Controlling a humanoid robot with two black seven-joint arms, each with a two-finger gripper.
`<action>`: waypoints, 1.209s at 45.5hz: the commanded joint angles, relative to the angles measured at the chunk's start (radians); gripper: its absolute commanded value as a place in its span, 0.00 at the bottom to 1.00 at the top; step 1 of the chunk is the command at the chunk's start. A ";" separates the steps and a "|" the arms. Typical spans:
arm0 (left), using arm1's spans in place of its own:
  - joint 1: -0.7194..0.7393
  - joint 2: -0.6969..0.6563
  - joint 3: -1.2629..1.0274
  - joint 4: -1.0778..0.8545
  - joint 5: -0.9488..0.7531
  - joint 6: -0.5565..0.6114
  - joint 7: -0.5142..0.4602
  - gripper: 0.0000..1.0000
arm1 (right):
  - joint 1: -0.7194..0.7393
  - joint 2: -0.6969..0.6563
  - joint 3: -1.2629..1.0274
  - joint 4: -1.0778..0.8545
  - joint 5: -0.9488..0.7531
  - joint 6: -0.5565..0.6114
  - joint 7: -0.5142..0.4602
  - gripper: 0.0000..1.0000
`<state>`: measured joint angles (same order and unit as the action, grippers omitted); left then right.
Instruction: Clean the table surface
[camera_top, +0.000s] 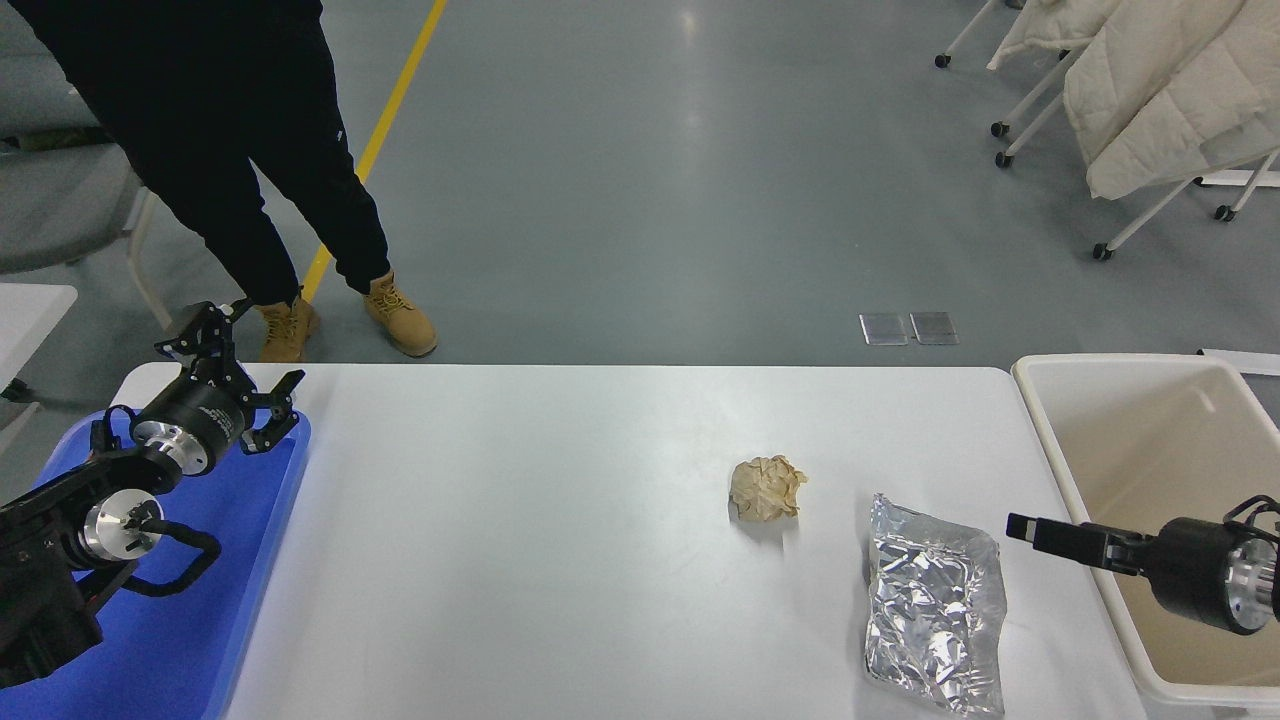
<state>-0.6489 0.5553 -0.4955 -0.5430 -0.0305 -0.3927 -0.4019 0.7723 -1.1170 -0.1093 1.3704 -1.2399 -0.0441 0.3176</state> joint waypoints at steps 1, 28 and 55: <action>0.000 0.000 0.000 0.000 0.000 0.000 0.000 1.00 | -0.002 -0.018 -0.047 0.056 0.023 0.009 -0.132 0.98; 0.000 0.000 0.000 0.000 0.000 0.000 0.000 1.00 | -0.004 0.144 -0.095 0.099 0.386 -0.011 -0.275 0.94; 0.000 0.000 0.000 0.000 0.000 0.000 0.000 1.00 | -0.010 0.316 -0.096 -0.108 0.329 -0.011 -0.279 0.88</action>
<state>-0.6489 0.5552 -0.4956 -0.5429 -0.0304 -0.3927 -0.4019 0.7639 -0.8701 -0.2044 1.3584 -0.8817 -0.0549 0.0404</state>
